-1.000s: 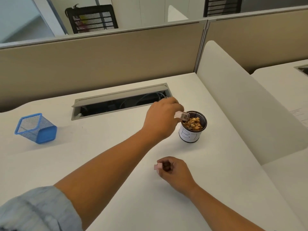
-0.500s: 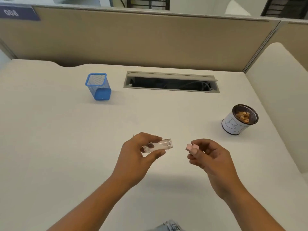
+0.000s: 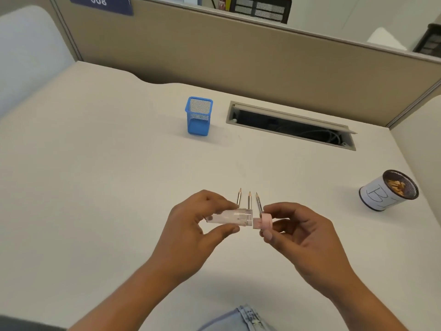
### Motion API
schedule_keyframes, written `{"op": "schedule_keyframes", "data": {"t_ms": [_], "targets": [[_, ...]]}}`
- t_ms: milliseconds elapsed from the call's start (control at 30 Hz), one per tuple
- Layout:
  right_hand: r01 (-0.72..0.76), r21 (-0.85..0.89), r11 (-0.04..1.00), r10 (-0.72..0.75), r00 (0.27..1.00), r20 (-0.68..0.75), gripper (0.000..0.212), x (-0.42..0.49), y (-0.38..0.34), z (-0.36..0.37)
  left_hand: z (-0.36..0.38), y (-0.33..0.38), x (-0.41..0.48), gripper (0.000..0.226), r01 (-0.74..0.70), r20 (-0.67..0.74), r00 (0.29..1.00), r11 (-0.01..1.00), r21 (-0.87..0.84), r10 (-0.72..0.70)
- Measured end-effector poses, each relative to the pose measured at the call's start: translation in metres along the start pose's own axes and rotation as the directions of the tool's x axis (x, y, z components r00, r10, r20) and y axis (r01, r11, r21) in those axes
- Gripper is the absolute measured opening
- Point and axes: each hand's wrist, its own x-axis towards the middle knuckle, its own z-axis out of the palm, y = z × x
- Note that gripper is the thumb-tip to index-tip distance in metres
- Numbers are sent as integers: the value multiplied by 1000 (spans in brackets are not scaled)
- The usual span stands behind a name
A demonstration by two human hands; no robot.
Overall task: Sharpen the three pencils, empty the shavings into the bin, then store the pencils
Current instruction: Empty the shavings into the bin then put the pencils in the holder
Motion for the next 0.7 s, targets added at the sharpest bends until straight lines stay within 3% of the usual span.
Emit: {"op": "schedule_keyframes", "data": {"t_ms": [700], "targets": [[17,-81,997,-25,994,-107,30,13,-2,19,-16,-13,21,28,-44,63,997,997,57,40]]}}
